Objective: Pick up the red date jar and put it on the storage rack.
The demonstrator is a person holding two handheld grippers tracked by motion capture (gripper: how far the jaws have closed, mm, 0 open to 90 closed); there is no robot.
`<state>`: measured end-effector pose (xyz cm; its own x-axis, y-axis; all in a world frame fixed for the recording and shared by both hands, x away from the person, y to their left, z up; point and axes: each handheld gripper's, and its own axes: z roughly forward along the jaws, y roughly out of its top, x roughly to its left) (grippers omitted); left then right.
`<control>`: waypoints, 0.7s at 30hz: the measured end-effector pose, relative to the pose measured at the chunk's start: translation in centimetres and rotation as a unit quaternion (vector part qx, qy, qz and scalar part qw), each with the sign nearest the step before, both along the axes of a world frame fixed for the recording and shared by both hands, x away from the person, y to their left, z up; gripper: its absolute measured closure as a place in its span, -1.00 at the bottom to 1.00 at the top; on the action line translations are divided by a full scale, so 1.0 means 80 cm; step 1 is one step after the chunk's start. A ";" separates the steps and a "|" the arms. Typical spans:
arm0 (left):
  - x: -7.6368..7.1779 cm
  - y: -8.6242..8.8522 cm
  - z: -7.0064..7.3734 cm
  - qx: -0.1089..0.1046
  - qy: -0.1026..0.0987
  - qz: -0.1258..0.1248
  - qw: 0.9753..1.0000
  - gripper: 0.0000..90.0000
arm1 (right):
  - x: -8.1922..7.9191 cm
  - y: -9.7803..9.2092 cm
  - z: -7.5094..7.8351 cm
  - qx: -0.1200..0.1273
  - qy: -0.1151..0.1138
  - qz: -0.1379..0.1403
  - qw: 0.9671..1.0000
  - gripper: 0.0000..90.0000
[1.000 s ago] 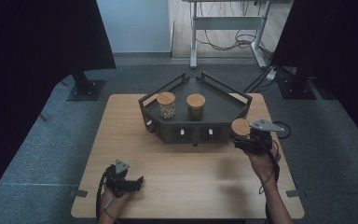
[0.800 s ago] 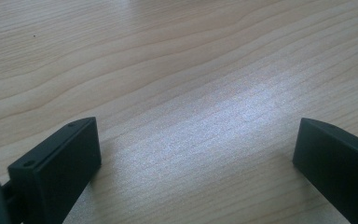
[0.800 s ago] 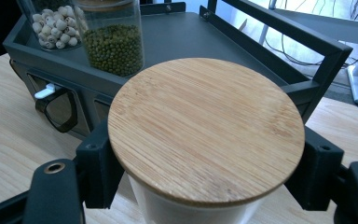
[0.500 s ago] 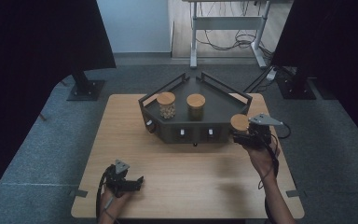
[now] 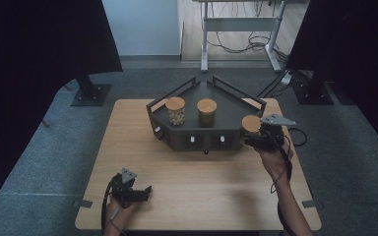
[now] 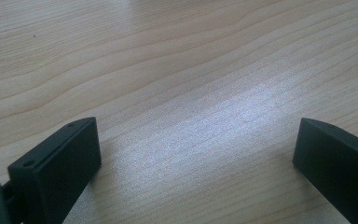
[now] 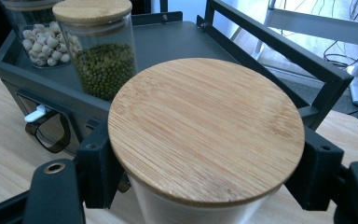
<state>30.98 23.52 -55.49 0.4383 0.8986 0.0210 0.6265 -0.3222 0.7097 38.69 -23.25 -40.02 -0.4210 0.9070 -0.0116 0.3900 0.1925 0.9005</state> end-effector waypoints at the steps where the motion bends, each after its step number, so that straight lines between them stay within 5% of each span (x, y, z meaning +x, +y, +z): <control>1: 0.000 0.000 0.000 0.000 0.000 0.000 1.000 -0.99 | 0.001 0.001 0.001 -0.001 0.000 0.000 1.000 -0.45; 21: 0.000 0.000 0.000 0.000 0.000 0.000 1.000 -0.99 | 0.009 0.002 0.012 -0.001 -0.007 -0.004 1.000 -0.45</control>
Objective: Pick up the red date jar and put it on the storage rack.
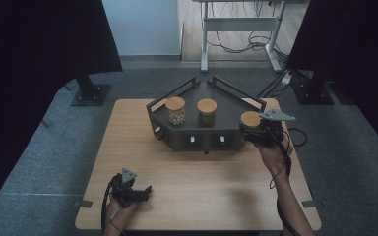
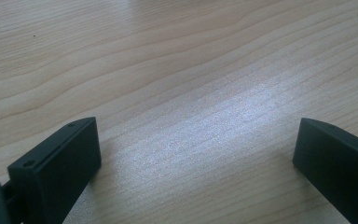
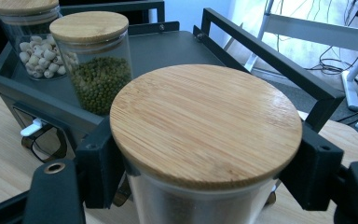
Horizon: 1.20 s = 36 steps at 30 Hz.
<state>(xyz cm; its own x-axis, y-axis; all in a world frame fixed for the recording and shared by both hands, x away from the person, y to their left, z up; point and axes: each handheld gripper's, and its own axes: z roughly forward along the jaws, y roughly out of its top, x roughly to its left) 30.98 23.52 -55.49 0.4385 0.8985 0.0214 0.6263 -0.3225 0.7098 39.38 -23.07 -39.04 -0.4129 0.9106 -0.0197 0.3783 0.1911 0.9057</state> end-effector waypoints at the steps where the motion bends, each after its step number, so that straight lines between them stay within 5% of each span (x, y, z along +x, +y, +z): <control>1: 0.000 0.000 0.000 0.000 0.000 0.000 1.000 -0.99 | 0.001 0.000 0.001 0.000 -0.001 -0.001 1.000 -0.45; 36: 0.000 0.000 0.000 0.001 -0.001 0.000 1.000 -0.99 | 0.030 0.014 0.020 0.000 -0.008 -0.006 1.000 -0.45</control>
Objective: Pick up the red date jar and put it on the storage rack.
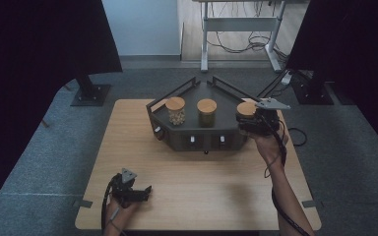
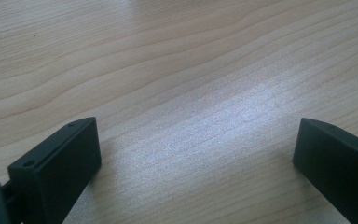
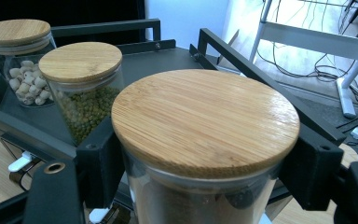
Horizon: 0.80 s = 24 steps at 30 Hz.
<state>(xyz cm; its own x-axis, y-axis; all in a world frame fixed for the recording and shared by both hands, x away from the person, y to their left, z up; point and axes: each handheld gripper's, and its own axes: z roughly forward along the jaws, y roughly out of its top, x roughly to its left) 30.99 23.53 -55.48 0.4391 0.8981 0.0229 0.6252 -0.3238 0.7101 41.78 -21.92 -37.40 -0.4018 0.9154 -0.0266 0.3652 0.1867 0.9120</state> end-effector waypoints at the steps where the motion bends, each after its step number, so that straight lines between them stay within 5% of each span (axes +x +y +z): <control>1: 0.000 0.000 0.000 0.000 0.000 0.000 1.000 -0.99 | 0.000 0.000 0.000 0.000 0.000 0.000 1.000 -0.45; 24: 0.000 0.000 0.000 0.000 0.001 0.000 1.000 -0.99 | 0.026 0.011 -0.006 0.004 -0.001 -0.001 1.000 -0.45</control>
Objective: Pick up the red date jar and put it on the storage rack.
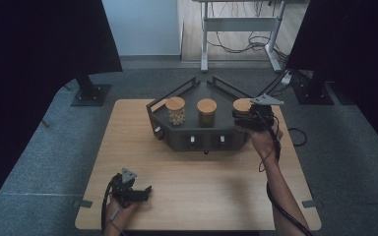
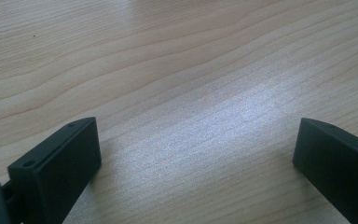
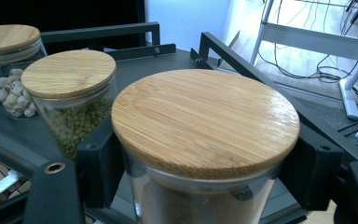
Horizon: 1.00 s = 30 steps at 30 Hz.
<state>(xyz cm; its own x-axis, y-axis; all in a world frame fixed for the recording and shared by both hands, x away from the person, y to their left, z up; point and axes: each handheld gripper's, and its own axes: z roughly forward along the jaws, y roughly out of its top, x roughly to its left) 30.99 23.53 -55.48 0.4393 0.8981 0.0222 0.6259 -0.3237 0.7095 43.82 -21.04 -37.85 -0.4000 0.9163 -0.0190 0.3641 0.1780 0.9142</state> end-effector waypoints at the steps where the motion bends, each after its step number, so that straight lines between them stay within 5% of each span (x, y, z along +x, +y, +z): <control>1: 0.000 0.000 0.000 0.000 0.000 0.000 1.000 -0.99 | 0.001 0.000 -0.001 -0.001 0.000 -0.001 1.000 -0.45; 30: 0.000 0.000 0.000 0.000 0.000 0.000 1.000 -0.99 | 0.028 0.014 -0.011 -0.012 -0.006 -0.008 1.000 -0.45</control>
